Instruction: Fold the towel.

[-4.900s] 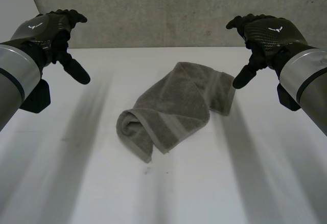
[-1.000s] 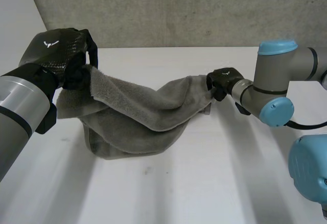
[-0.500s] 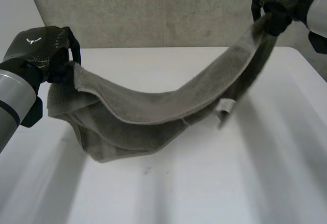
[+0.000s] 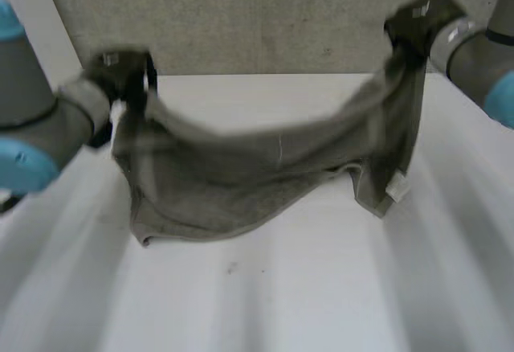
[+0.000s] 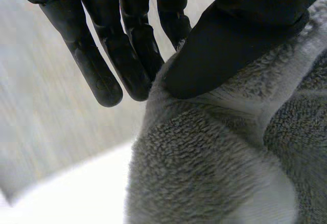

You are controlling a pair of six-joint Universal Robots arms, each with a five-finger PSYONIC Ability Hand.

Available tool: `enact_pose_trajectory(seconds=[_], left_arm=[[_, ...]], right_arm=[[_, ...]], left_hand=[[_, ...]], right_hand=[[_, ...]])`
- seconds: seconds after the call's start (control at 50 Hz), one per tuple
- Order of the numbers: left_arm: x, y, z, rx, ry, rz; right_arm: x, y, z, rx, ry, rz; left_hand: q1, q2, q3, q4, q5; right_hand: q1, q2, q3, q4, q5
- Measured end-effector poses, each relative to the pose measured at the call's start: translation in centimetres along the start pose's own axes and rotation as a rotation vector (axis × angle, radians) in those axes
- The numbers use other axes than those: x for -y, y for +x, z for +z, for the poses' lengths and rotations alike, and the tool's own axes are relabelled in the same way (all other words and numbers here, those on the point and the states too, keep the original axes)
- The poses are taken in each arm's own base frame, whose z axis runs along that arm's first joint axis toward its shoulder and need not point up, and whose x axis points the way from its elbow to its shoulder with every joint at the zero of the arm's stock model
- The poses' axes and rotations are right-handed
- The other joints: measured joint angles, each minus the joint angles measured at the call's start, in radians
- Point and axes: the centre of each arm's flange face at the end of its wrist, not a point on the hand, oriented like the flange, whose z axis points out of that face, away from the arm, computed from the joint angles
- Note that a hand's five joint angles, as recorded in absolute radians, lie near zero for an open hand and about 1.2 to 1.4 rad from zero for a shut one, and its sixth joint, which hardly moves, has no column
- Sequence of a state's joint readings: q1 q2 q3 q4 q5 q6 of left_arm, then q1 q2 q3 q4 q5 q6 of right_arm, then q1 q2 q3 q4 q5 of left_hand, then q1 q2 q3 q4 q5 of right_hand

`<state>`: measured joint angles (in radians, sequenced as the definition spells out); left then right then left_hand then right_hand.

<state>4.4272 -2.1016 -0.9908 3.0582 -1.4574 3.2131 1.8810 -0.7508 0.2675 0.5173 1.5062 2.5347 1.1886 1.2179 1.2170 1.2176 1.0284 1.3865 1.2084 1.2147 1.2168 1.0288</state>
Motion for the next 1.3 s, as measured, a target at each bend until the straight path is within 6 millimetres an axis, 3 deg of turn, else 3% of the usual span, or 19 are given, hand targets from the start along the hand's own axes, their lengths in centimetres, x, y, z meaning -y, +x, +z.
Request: enact_pose_trajectory(seconds=[0.08, 0.16, 0.26, 0.36, 0.44, 0.46, 0.48, 0.56, 0.58, 0.6, 0.76, 0.92, 0.96, 1.0, 1.02, 1.04, 1.08, 1.2, 1.3], left_arm=[[6.2, -0.8, 2.3, 0.017, 0.288, -0.009], [11.5, -1.3, 2.7, 0.011, 0.536, -0.055], [13.1, -1.5, 2.6, -0.012, 0.629, -0.12], [9.8, -1.5, 3.0, -0.018, 0.527, -0.176], [5.0, -1.8, 3.2, 0.0, 0.374, -0.198], [2.6, -2.0, 3.1, 0.004, 0.299, -0.203], [2.6, -2.0, 3.1, 0.004, 0.299, -0.203], [-4.1, -1.9, 2.1, -0.02, 0.091, -0.207], [-4.1, -1.9, 2.1, -0.02, 0.091, -0.207], [-6.3, -1.6, 1.5, -0.045, 0.024, -0.203], [-12.5, -0.1, -1.6, -0.159, -0.185, -0.118], [-14.4, -1.1, -4.3, -0.175, -0.289, 0.072], [-14.4, -1.4, -4.7, -0.174, -0.303, 0.104], [-14.2, -1.7, -5.5, -0.176, -0.325, 0.153], [-14.2, -1.7, -5.6, -0.177, -0.329, 0.16], [-14.0, -1.6, -5.9, -0.179, -0.334, 0.171], [-13.8, -1.3, -6.5, -0.19, -0.344, 0.188], [-13.2, 0.5, -7.9, -0.233, -0.334, 0.214], [-13.1, 1.8, -8.3, -0.261, -0.305, 0.227]], right_arm=[[3.9, 2.9, 1.4, -0.18, 0.263, 0.065], [9.1, 6.5, -0.2, -0.306, 0.53, 0.155], [11.3, 7.9, -1.9, -0.313, 0.61, 0.211], [9.9, 6.7, -2.0, -0.22, 0.487, 0.235], [6.8, 4.4, -1.1, -0.098, 0.327, 0.236], [5.3, 3.4, -0.7, -0.05, 0.26, 0.234], [5.3, 3.4, -0.7, -0.05, 0.26, 0.234], [-0.8, -0.8, 0.2, 0.108, 0.009, 0.213], [-0.8, -0.8, 0.2, 0.108, 0.009, 0.213], [-3.3, -2.6, 0.1, 0.167, -0.087, 0.195], [-11.3, -7.4, -2.3, 0.347, -0.395, 0.127], [-13.1, -6.4, -4.7, 0.341, -0.471, 0.143], [-13.1, -6.1, -5.0, 0.331, -0.468, 0.146], [-13.2, -5.6, -5.6, 0.307, -0.452, 0.15], [-13.2, -5.5, -5.8, 0.303, -0.448, 0.151], [-13.2, -5.4, -6.0, 0.296, -0.442, 0.151], [-13.2, -5.4, -6.3, 0.286, -0.432, 0.151], [-13.8, -5.5, -6.9, 0.252, -0.399, 0.149], [-14.2, -4.9, -6.6, 0.213, -0.389, 0.188]], left_hand=[[0.0, 0.0, 0.0, 0.0, 0.0], [0.0, 0.0, 0.0, 0.0, 0.0], [0.0, 0.0, 0.0, 0.0, 0.003], [0.0, 0.0, 0.0, 0.0, 0.003], [0.0, 0.0, 0.0, 0.0, 0.003], [0.0, 0.0, 0.0, 0.0, 0.003], [0.0, 0.0, 0.0, 0.0, 0.003], [0.0, 0.0, 0.0, 0.0, 0.003], [0.0, 0.0, 0.0, 0.0, 0.003], [0.0, 0.0, 0.0, 0.0, 0.003], [0.0, 0.0, 0.0, 0.0, 0.003], [-0.001, 0.0, 0.0, 0.0, 0.003], [-0.068, -0.108, -0.107, -0.092, -0.069], [-0.402, -0.446, -0.44, -0.42, -0.391], [-0.402, -0.446, -0.44, -0.42, -0.391], [-0.607, -0.643, -0.625, -0.63, -0.605], [-0.753, -0.788, -0.785, -0.78, -0.762], [-0.98, -1.013, -1.01, -1.011, -0.98], [-1.002, -1.038, -1.036, -1.035, -0.996]], right_hand=[[0.001, 0.003, 0.0, 0.0, 0.0], [0.001, 0.003, 0.0, 0.0, 0.0], [0.001, 0.003, 0.0, 0.0, 0.003], [0.001, 0.003, 0.0, 0.0, 0.004], [0.001, 0.003, 0.0, 0.0, 0.004], [0.001, 0.003, 0.0, 0.0, 0.004], [0.001, 0.003, 0.0, 0.0, 0.004], [0.001, 0.003, 0.0, 0.0, 0.004], [0.001, 0.003, 0.0, 0.0, 0.004], [0.001, 0.003, 0.0, 0.0, 0.004], [0.001, 0.003, 0.0, 0.0, 0.004], [0.001, 0.003, 0.0, 0.0, 0.004], [0.001, 0.003, 0.0, 0.0, 0.004], [0.001, 0.003, 0.0, 0.0, 0.004], [0.001, 0.003, 0.0, 0.0, 0.004], [0.001, 0.003, 0.0, 0.0, 0.004], [0.001, 0.003, 0.0, 0.0, 0.004], [0.001, 0.003, 0.0, 0.0, 0.002], [0.001, 0.003, 0.0, 0.0, 0.002]])
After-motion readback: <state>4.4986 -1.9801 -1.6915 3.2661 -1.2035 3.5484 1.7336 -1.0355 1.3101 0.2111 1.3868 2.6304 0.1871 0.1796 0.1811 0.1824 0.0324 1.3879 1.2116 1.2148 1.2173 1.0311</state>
